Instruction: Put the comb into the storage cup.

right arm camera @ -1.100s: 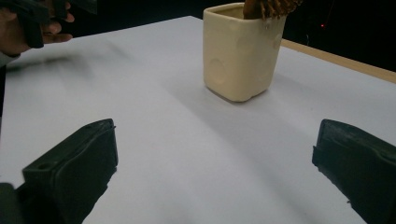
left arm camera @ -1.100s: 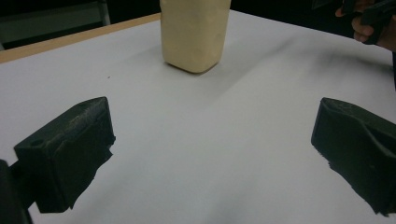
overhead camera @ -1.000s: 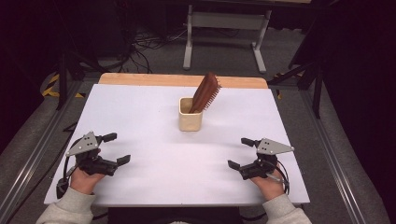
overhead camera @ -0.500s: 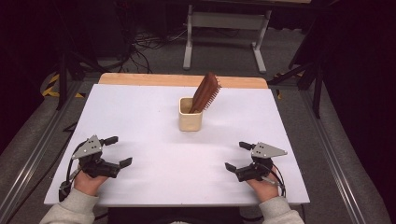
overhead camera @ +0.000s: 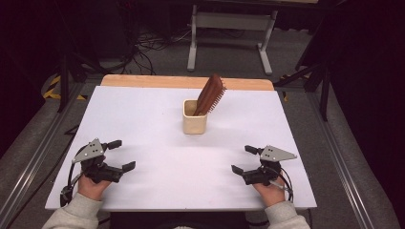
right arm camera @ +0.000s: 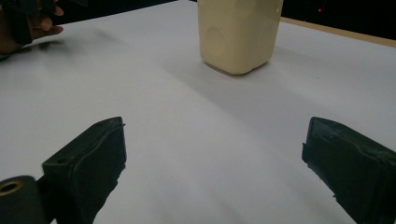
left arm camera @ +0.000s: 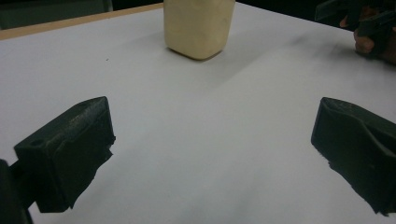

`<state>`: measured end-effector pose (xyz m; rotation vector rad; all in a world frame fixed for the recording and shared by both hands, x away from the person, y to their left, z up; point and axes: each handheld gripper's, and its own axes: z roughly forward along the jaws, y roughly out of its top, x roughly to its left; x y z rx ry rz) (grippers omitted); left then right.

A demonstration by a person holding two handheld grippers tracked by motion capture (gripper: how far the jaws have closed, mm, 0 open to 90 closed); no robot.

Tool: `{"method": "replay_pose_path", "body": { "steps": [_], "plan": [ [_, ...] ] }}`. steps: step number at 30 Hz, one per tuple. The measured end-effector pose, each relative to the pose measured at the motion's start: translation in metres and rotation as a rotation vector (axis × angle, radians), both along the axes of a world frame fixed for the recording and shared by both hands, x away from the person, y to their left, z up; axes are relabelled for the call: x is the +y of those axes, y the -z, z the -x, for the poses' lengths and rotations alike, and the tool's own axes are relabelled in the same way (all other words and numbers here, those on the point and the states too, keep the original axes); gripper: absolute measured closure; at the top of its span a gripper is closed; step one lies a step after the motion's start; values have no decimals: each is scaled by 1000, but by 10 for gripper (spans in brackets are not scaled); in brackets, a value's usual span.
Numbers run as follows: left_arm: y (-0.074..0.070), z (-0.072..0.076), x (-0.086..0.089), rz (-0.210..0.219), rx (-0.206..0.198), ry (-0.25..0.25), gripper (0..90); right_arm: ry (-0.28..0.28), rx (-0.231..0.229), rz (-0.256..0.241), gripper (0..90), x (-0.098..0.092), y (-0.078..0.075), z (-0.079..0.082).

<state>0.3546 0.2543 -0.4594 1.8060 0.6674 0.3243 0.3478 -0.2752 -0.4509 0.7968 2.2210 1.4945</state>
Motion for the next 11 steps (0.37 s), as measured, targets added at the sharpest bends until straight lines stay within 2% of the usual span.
{"method": "replay_pose_path", "body": {
  "steps": [3,11],
  "plan": [
    [0,0,1,3,-6,-4,3,13,-18,25,39,1,0,0],
    [-1,1,0,2,-15,-9,2,9,-19,23,28,2,1,0]
  ]
}}
